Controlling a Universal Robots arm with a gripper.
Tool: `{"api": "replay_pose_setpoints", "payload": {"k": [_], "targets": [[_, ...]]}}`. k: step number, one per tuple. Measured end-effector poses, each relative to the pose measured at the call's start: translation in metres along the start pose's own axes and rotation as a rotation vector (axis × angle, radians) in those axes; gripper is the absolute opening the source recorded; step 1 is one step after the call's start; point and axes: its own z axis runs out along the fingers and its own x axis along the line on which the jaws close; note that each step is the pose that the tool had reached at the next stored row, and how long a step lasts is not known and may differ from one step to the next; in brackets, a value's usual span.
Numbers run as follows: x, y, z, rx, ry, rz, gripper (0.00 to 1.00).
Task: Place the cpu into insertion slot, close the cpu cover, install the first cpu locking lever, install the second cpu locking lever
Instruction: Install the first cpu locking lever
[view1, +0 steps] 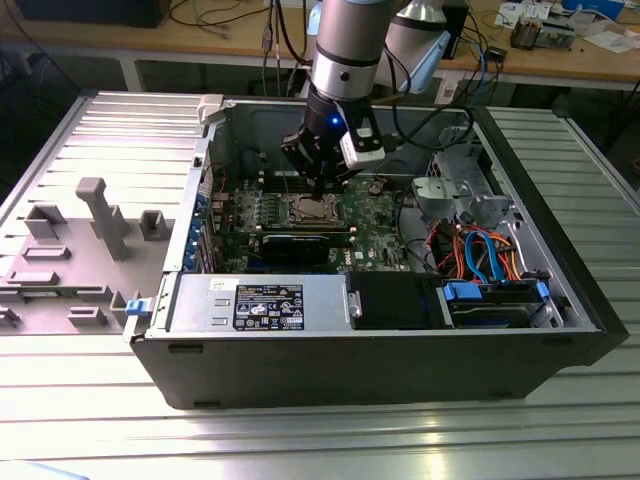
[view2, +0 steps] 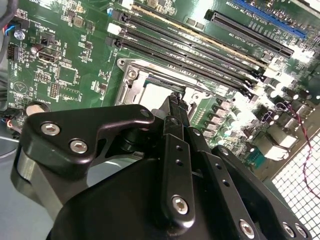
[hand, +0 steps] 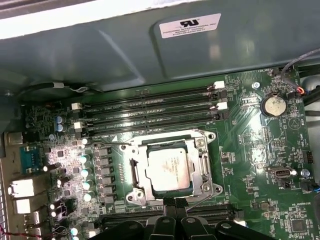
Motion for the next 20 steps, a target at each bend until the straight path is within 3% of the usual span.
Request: {"api": "replay_pose_setpoints", "payload": {"k": [12,20], "targets": [[0.0,0.0,0.0,0.0065,-0.0014,-0.073,0.11],[0.0012,-0.0001,0.0001,0.0068,-0.0015,-0.075,0.11]]}}
